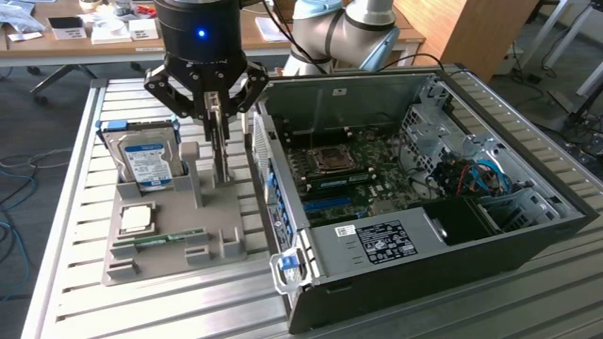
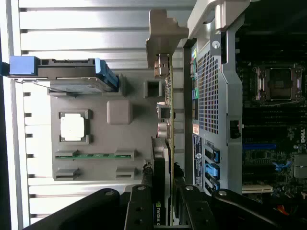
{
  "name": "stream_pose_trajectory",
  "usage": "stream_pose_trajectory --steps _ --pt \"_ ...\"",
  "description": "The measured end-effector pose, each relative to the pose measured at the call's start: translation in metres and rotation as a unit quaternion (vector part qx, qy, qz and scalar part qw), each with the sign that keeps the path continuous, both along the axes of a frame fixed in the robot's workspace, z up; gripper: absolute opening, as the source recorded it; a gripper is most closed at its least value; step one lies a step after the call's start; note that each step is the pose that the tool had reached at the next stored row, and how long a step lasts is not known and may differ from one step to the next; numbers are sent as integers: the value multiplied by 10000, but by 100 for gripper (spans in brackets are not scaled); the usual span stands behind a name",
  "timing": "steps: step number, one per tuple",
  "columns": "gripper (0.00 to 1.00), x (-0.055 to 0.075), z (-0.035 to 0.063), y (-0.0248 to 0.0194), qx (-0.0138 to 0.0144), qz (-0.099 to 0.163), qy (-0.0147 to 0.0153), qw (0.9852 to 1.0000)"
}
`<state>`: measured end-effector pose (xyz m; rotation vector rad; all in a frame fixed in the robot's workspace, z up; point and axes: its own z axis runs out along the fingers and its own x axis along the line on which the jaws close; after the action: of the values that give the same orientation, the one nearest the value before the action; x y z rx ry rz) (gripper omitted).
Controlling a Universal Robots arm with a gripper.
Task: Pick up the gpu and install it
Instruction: 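Pick up the gpu and move the gpu toward the slot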
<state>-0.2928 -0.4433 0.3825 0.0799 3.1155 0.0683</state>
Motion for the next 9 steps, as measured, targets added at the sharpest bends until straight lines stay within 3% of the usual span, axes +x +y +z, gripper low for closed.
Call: stream_pose_trajectory --steps 9 --pt "27 0 1 0 -1 0 1 10000"
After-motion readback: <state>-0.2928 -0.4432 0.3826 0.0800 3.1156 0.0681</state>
